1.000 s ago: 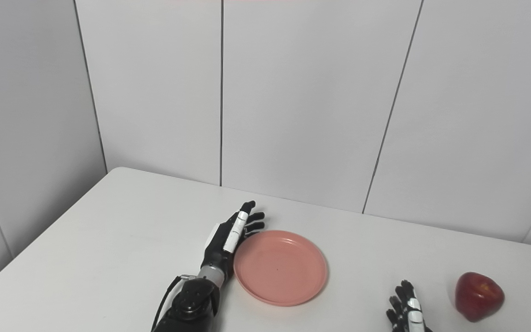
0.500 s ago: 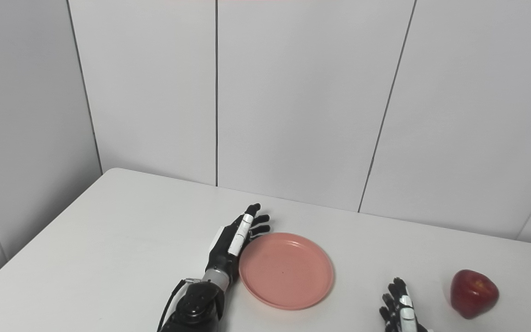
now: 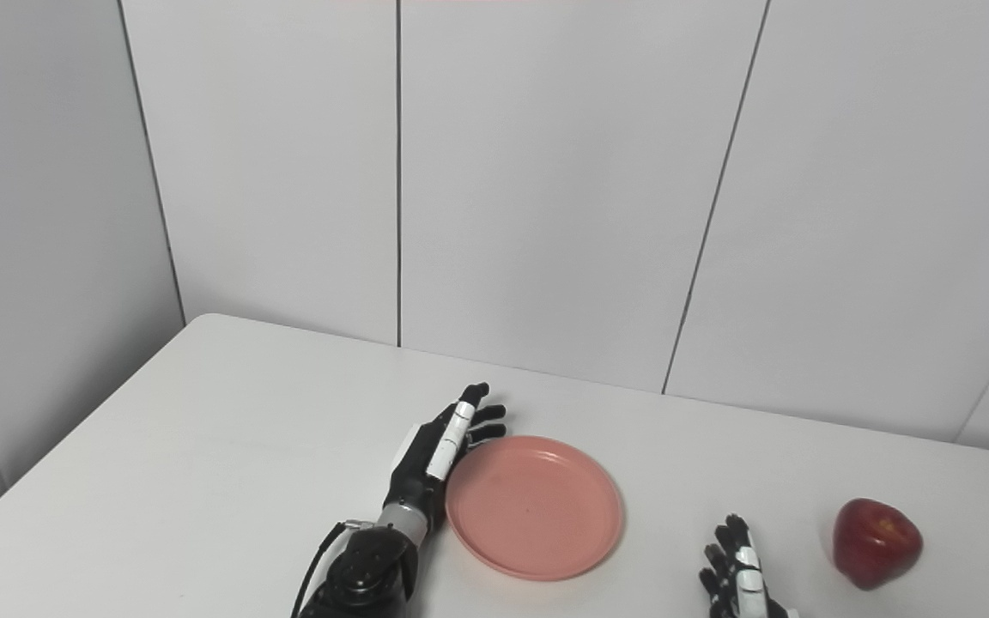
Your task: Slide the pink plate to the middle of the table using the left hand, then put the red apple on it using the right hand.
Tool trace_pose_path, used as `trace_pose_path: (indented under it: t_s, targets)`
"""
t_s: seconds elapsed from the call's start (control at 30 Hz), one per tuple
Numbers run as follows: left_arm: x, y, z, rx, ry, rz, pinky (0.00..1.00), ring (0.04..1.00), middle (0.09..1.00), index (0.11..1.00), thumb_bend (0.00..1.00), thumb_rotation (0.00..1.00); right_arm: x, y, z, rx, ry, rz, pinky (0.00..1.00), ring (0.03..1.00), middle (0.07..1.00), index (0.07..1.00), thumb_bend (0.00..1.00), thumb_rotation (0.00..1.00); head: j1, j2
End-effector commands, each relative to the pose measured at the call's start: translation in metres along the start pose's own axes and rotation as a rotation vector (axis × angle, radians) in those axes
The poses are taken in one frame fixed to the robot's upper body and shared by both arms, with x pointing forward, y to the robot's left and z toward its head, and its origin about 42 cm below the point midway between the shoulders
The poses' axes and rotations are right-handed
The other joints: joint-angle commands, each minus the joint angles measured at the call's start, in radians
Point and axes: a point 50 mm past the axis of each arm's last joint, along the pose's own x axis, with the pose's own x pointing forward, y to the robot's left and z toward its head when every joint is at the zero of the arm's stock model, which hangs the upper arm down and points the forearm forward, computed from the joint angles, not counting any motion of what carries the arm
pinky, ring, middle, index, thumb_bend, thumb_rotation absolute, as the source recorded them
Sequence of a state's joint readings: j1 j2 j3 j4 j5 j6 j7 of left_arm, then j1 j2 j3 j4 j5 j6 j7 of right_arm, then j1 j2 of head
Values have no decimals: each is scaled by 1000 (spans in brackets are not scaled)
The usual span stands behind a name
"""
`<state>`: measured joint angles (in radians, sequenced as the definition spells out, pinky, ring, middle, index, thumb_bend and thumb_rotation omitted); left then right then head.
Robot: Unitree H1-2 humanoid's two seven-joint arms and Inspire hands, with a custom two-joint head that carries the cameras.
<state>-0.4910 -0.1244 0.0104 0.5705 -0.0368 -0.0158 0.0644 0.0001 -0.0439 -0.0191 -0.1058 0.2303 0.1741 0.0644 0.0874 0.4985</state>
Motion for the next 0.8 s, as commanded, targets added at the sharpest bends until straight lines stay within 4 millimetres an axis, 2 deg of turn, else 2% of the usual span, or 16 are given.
trace_pose_path:
  t_s: [0.0, 0.03, 0.07, 0.1, 0.13, 0.17, 0.2, 0.23, 0.3, 0.57, 0.77]
  targets:
    - [1, -6, 3, -4, 19, -10, 763, 779, 802, 853, 782, 899, -3, 11, -10, 16, 77, 27, 1000, 1000, 1000, 991, 794, 964, -33, 14]
    - [1, -5, 4, -4, 19, -10, 763, 778, 801, 850, 783, 898, -3, 12, -9, 15, 75, 27, 1000, 1000, 1000, 990, 795, 962, -40, 17]
    - [1, -2, 5, -5, 19, -9, 764, 776, 801, 848, 787, 896, -2, 15, -9, 16, 73, 28, 1000, 1000, 1000, 987, 793, 956, -80, 31]
    - [1, -1, 6, -6, 20, -8, 765, 776, 802, 846, 793, 893, -2, 17, -8, 17, 72, 29, 1000, 1000, 1000, 983, 791, 952, -80, 31]
    - [1, 2, 8, -23, 22, -8, 765, 776, 802, 844, 795, 891, -1, 21, -8, 18, 69, 29, 1000, 1000, 1000, 981, 789, 949, -129, 45]
    - [0, 3, 9, -36, 24, -8, 786, 788, 810, 846, 798, 872, -1, 24, -7, 19, 68, 29, 1000, 998, 1000, 974, 775, 941, -129, 45]
    - [0, 7, 12, -42, 24, -8, 794, 792, 812, 846, 799, 866, 0, 29, -7, 24, 65, 29, 1000, 997, 1000, 972, 771, 939, -171, 56]
    - [0, 9, 13, -44, 23, -10, 792, 794, 814, 849, 786, 870, 1, 33, -7, 28, 63, 29, 1000, 996, 1000, 965, 777, 925, -171, 56]
    - [-2, 16, 15, -23, 16, -9, 780, 791, 811, 853, 772, 881, 2, 42, -6, 33, 61, 23, 993, 988, 999, 957, 790, 913, -223, 65]
    - [-3, 35, 12, 22, 20, -1, 758, 790, 815, 871, 763, 925, 8, 62, -5, 21, 64, 23, 984, 976, 1000, 963, 836, 905, -290, 77]
    - [-3, 39, 15, 11, 24, 8, 760, 793, 813, 865, 778, 910, 10, 67, -4, 15, 65, 33, 994, 984, 1000, 962, 843, 905, -308, 78]
